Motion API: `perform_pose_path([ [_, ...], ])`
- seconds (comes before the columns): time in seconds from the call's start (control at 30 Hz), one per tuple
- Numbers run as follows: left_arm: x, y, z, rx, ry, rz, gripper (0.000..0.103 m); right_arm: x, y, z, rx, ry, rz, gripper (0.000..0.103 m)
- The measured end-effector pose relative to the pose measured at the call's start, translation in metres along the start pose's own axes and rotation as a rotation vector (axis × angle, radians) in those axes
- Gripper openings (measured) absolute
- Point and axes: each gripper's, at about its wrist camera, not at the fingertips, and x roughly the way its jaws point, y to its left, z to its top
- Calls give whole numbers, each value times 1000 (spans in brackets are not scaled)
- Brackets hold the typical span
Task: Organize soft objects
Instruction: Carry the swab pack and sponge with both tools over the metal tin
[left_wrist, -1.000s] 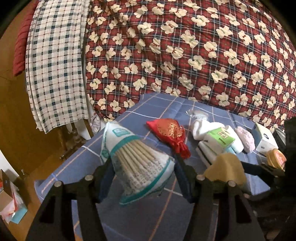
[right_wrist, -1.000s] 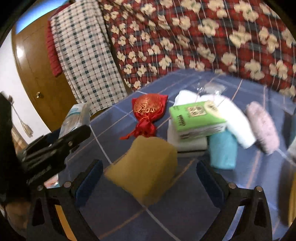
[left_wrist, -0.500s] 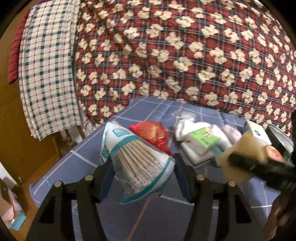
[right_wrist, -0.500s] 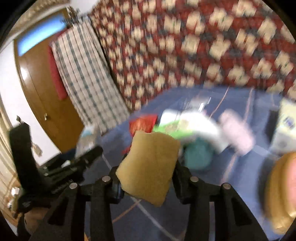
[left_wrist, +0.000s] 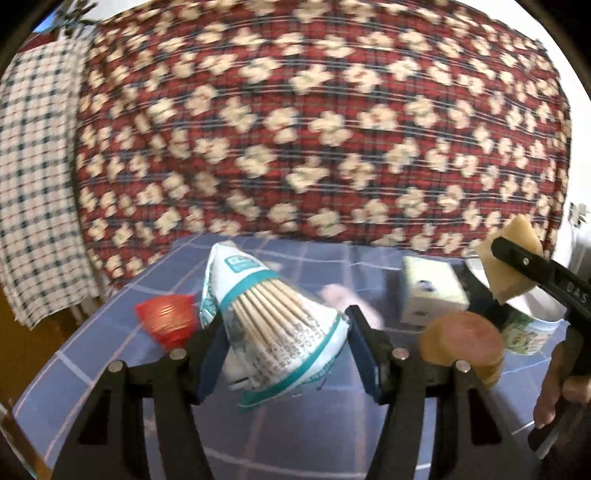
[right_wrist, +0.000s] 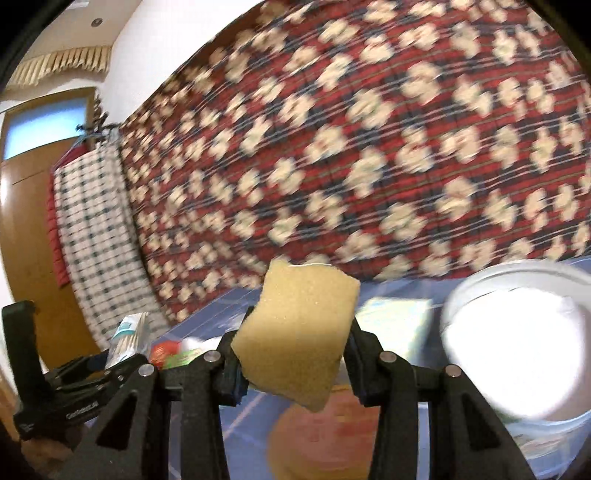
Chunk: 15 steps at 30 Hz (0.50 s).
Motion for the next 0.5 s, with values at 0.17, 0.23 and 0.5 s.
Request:
perform_pose_path([
  [0.17, 9, -50, 10, 54, -32, -97, 61, -21, -32, 7, -40, -79, -129, 45],
  [0.23, 12, -66, 13, 63, -41, -131, 61, -30, -44, 9, -65, -107, -179, 45],
  [0.5, 24, -137, 26, 114, -77, -276, 61, -60, -102, 17, -153, -189, -424, 46],
])
